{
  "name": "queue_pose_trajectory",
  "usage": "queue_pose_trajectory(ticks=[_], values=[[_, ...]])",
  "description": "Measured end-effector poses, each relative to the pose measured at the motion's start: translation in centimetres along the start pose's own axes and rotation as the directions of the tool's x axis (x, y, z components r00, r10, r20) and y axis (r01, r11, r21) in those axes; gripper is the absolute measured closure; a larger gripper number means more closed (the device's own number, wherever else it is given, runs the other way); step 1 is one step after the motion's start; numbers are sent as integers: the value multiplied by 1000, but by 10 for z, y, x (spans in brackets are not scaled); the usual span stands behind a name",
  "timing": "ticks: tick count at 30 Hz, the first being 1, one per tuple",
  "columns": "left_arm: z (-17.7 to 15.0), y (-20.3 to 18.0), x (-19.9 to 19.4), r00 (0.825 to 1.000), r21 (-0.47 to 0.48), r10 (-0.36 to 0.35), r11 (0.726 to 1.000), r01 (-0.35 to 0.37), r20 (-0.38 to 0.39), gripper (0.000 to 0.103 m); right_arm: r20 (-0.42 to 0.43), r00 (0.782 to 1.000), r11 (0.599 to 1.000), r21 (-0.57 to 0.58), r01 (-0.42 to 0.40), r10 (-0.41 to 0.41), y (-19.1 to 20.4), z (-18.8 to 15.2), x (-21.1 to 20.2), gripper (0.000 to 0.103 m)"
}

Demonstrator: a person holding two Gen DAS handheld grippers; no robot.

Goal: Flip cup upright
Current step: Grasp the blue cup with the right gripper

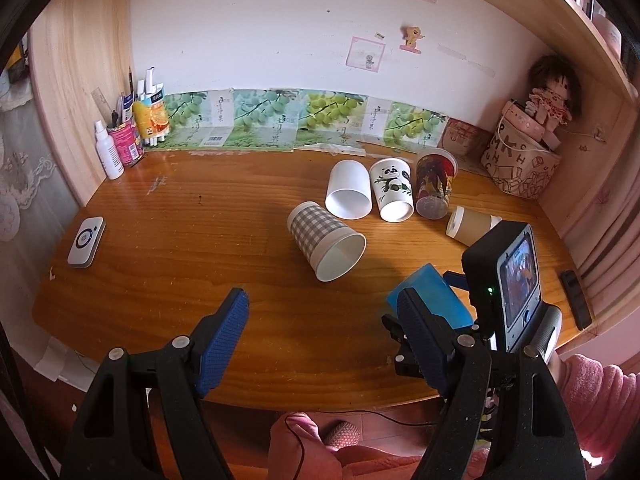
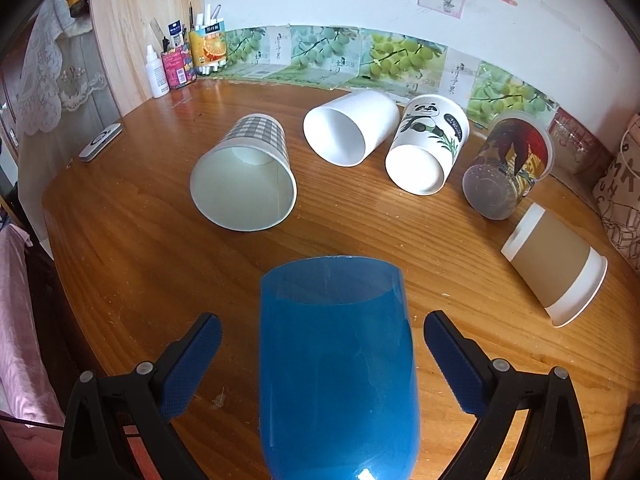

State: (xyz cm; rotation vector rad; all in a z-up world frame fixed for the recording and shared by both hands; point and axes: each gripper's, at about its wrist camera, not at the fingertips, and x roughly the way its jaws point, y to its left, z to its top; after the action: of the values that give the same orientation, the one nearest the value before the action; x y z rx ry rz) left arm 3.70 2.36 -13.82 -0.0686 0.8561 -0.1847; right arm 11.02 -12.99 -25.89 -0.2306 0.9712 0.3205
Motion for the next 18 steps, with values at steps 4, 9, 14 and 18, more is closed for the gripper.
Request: queue_pose_trajectory(ticks=[4,9,14,18], values=[[-2,1,0,1000,-10,17,1000,-17,-9,23,-23,1000,1000,-29,-7,6,2,4,5,12],[-4,-1,2,999,2,25,1000,-25,-26,23,-21,1000,996,-89,8,-10,8,8,6,27],[-4,-6,5,999,27,16,1000,-15,-37,23,-20,1000,996,-93,12,-14,9,13,6,29],[-3,-9,8,999,38,12,999,-10,-52,23,3,1000,998,-69,17,-16,5,17,2,29]])
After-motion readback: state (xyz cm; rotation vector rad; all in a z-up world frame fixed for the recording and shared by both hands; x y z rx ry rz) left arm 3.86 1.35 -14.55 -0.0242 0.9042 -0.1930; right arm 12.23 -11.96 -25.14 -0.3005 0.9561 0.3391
